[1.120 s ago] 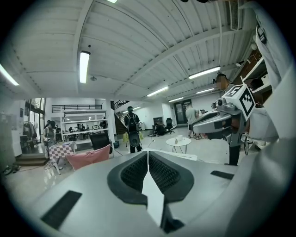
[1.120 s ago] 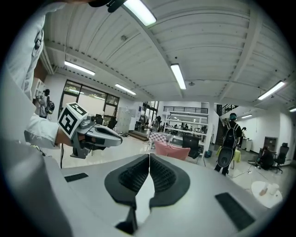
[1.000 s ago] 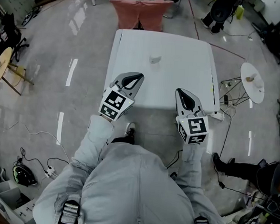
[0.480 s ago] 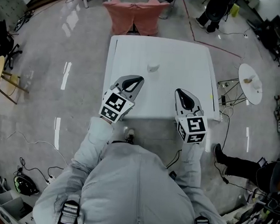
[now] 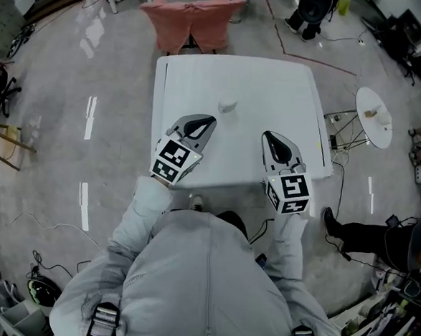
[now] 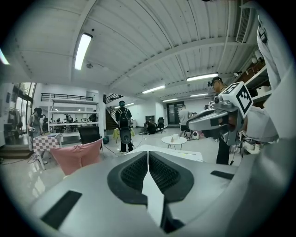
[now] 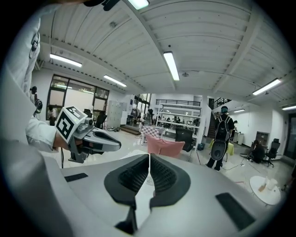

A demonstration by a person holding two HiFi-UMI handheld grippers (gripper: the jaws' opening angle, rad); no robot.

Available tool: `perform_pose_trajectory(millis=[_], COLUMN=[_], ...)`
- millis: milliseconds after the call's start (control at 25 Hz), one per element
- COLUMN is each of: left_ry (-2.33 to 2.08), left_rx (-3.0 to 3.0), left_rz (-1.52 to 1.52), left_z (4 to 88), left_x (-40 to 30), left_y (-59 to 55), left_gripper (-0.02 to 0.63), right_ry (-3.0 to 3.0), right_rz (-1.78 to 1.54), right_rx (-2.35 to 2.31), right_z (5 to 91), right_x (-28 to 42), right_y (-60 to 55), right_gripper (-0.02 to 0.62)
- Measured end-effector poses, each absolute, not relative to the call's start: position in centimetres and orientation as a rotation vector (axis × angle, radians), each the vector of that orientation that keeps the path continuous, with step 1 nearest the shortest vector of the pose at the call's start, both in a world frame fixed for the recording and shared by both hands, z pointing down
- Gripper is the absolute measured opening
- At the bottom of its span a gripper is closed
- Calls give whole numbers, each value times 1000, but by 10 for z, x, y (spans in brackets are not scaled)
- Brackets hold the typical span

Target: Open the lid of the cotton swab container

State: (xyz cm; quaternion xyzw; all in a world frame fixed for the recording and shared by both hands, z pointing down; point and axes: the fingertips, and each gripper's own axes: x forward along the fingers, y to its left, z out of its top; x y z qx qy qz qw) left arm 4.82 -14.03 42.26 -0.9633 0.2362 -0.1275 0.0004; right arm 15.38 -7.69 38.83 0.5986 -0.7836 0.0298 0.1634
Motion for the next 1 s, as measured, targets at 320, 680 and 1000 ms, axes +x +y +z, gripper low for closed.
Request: perform_pose_trajectory(millis=[320,680,1000], left_ry=[727,811,865], left_rx=[-3080,-3111,-3127], left_rz=[-472,-545,-659], left_z=[453,487,519], left_x=[54,86,93], left_y=[-172,-216,-244], left_gripper=[25,25,25], right_ry=[-2183,-2177,-2198], right_rz=[143,199,256], right_rx=[1709,1661,1621], right_z=[409,440,468], right_x=[163,203,221], right_y=[-104,-139,-179], right_gripper=[35,35,35])
